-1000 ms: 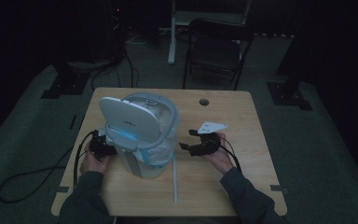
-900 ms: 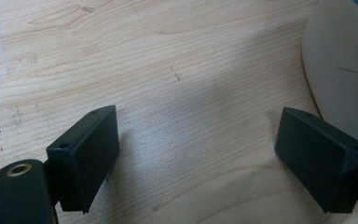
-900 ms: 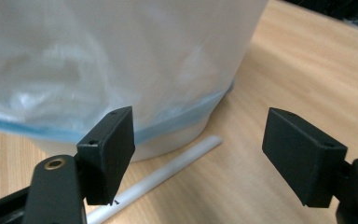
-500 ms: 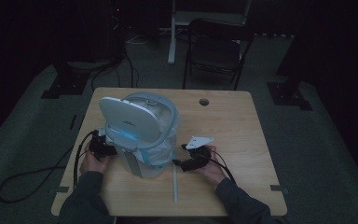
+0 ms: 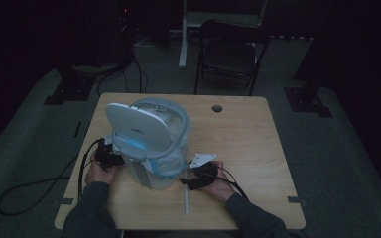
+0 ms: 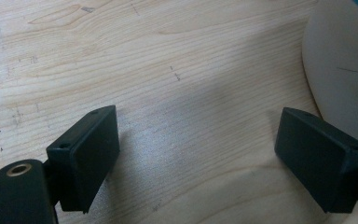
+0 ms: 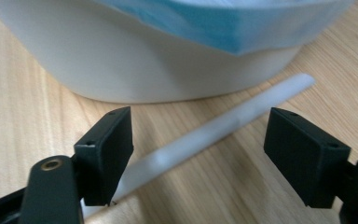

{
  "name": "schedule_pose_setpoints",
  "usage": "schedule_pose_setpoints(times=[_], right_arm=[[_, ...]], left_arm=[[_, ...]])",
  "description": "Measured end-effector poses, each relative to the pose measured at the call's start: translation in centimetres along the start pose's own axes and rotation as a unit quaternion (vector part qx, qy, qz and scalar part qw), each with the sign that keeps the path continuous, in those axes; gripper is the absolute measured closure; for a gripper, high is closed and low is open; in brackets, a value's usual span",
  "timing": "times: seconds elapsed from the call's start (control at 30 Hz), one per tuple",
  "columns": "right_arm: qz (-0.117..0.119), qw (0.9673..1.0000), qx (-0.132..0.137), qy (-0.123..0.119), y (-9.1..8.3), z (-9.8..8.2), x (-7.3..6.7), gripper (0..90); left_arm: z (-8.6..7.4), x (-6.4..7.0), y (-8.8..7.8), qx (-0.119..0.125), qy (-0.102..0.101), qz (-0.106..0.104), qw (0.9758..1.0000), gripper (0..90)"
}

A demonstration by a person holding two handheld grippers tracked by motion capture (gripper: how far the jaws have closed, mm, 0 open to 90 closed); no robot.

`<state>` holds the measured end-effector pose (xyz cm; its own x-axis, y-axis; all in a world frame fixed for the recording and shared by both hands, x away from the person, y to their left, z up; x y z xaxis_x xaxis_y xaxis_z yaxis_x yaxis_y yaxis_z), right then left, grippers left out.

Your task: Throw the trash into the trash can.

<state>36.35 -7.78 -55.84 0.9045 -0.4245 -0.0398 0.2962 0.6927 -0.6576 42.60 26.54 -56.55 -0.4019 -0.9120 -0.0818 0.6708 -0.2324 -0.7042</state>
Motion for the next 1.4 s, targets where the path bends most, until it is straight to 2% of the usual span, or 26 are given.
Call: schedule_pose_setpoints(times=[0.13,0.27,0.43,0.53,0.63,0.77,0.87,0.93,1.03,1.13,1.27,1.4], right_arm=[[-0.013,0.9999,0.005,0.003,-0.4,-0.3,0.5,32.4],[-0.018,0.9998,0.001,0.009,-0.6,-0.5,0.9,33.8],[-0.006,0.9999,-0.01,0.004,-0.6,-0.8,0.2,29.7],[-0.007,0.9998,-0.019,-0.002,-0.7,-1.3,-0.2,31.3],[-0.021,0.9996,-0.019,-0.006,-1.0,-1.5,0.0,38.6],[-0.045,0.9988,-0.018,0.004,-1.4,-1.6,1.3,51.7],[-0.057,0.998,-0.013,0.024,-1.7,-1.8,2.4,59.5],[-0.07,0.9968,-0.011,0.037,-1.9,-2.0,3.2,61.5],[-0.084,0.9951,-0.011,0.052,-2.3,-2.3,4.2,60.1],[-0.083,0.9946,-0.007,0.062,-2.8,-2.3,4.5,52.5],[-0.073,0.9958,-0.007,0.055,-3.5,-2.5,4.2,46.5],[-0.07,0.9965,-0.028,0.037,-3.6,-3.0,3.5,42.6]], left_arm=[[0.0,0.0,0.0,0.0,0.0,0.0,1.0,14.5],[0.0,0.0,0.0,0.0,0.0,0.0,1.0,14.4],[0.0,0.0,0.0,-0.001,0.001,0.0,1.0,14.4],[0.0,0.0,0.0,0.0,0.001,0.0,1.0,14.4],[0.0,0.0,0.0,0.0,0.001,0.0,1.0,14.5],[0.0,0.0,0.0,0.0,0.001,0.0,1.0,14.4],[0.0,0.0,0.0,0.0,0.001,0.0,1.0,14.4],[0.0,0.0,0.0,0.0,0.001,0.0,1.0,14.4],[0.0,0.0,0.0,0.0,0.001,0.0,1.0,14.4],[0.0,0.0,0.0,0.0,0.0,0.0,1.0,14.5],[0.0,0.0,0.0,0.0,0.001,0.0,1.0,14.4],[0.0,0.0,0.0,0.0,0.001,0.0,1.0,14.4]])
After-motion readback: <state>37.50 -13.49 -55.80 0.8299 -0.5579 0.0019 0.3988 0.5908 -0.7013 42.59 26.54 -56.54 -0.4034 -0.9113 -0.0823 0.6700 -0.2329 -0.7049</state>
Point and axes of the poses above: each handheld gripper's, and its own axes: y roughly forward along the jaws, z roughly out of its top, x roughly to its right, the point moved 3 cm from there along y, roughly forward along the jaws, and after that the axes turned 5 degrees about z, right-handed, at the moved point
